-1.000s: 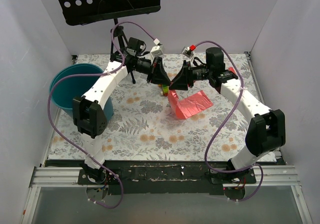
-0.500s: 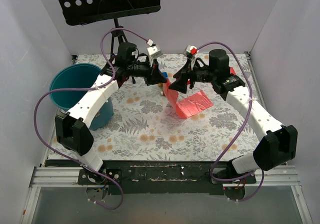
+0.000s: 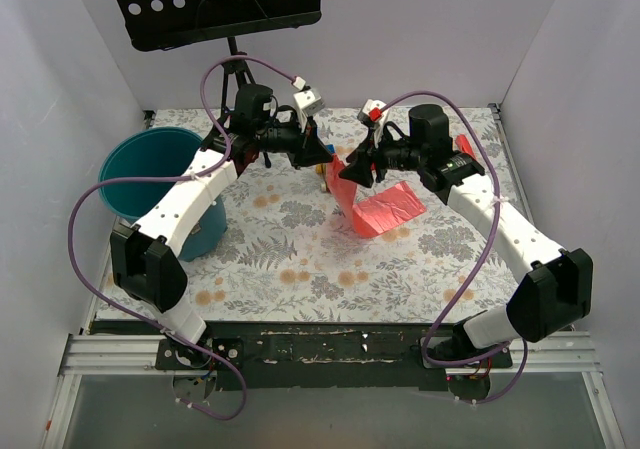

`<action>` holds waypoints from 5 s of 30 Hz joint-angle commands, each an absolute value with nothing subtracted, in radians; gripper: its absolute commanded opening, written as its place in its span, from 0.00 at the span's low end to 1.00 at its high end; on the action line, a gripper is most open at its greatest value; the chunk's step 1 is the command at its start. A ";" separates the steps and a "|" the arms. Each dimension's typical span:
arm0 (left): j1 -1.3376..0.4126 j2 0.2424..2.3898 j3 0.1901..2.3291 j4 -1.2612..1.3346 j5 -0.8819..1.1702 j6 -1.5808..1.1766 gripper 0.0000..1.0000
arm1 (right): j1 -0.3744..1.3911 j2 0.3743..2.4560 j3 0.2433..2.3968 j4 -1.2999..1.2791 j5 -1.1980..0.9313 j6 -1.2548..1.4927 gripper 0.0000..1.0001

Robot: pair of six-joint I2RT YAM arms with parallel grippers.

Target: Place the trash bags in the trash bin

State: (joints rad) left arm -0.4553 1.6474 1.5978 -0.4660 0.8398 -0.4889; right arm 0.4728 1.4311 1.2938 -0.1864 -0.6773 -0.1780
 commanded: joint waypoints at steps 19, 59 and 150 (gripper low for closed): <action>-0.592 1.528 1.523 -0.395 0.644 -0.034 0.00 | 0.492 1.537 1.420 -0.178 -0.727 -0.167 0.01; -0.730 1.457 1.232 0.054 0.227 0.345 0.00 | 0.509 1.497 1.467 -0.446 -0.500 -0.140 0.01; -0.732 1.404 1.088 0.214 0.373 0.486 0.00 | 0.431 1.381 1.347 -0.330 -0.578 -0.322 0.01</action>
State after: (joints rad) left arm -0.7303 1.4403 1.0748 0.2626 0.3988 0.4870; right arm 0.4286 1.3876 1.3216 -0.3618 -0.5083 -0.2974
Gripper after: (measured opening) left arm 0.007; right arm 0.047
